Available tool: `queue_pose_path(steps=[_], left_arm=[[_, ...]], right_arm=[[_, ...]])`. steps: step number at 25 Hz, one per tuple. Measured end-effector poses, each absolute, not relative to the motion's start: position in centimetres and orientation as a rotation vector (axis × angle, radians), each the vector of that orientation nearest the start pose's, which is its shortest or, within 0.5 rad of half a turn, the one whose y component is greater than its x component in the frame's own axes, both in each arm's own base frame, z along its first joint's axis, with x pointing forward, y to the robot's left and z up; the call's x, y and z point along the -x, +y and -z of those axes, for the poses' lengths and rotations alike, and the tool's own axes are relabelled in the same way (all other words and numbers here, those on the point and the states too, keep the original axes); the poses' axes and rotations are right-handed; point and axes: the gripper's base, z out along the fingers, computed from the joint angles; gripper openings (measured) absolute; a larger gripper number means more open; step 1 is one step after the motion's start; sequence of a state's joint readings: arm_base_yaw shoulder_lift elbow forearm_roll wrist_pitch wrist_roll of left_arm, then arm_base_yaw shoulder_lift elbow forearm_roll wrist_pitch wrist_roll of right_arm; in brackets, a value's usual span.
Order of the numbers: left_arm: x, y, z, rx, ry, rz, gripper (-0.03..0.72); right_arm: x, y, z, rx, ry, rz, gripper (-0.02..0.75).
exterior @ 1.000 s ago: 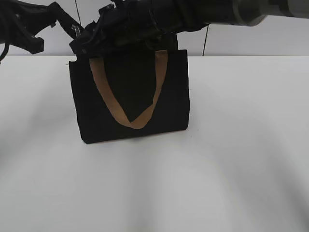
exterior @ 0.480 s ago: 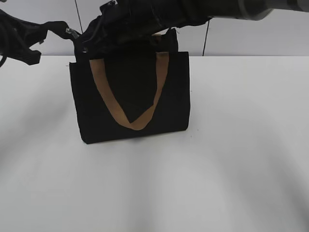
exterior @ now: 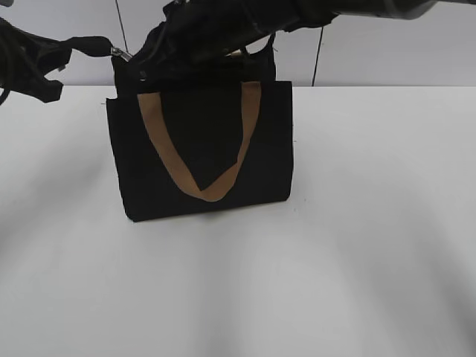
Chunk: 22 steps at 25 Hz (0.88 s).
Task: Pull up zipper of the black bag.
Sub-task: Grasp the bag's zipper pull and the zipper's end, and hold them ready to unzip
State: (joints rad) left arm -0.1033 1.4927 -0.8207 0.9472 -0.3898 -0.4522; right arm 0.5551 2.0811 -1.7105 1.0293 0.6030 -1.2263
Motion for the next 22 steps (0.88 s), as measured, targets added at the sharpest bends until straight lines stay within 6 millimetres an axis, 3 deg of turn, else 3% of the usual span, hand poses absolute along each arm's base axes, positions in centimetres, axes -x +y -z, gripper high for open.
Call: queue_pose_path(steps=[8, 22], left_arm=[[-31.1, -6.1, -25.3, -0.73, 1.769, 0.074, 0.02], [-30.9, -5.5, -24.3, -0.69, 1.855, 0.034, 0.02]], right_arm=[[-39.9, 26.5, -26.5, 1.109, 1.902, -0.682, -0.012], [-41.1, 22.7, -26.1, 1.103, 2.034, -0.627, -0.012]])
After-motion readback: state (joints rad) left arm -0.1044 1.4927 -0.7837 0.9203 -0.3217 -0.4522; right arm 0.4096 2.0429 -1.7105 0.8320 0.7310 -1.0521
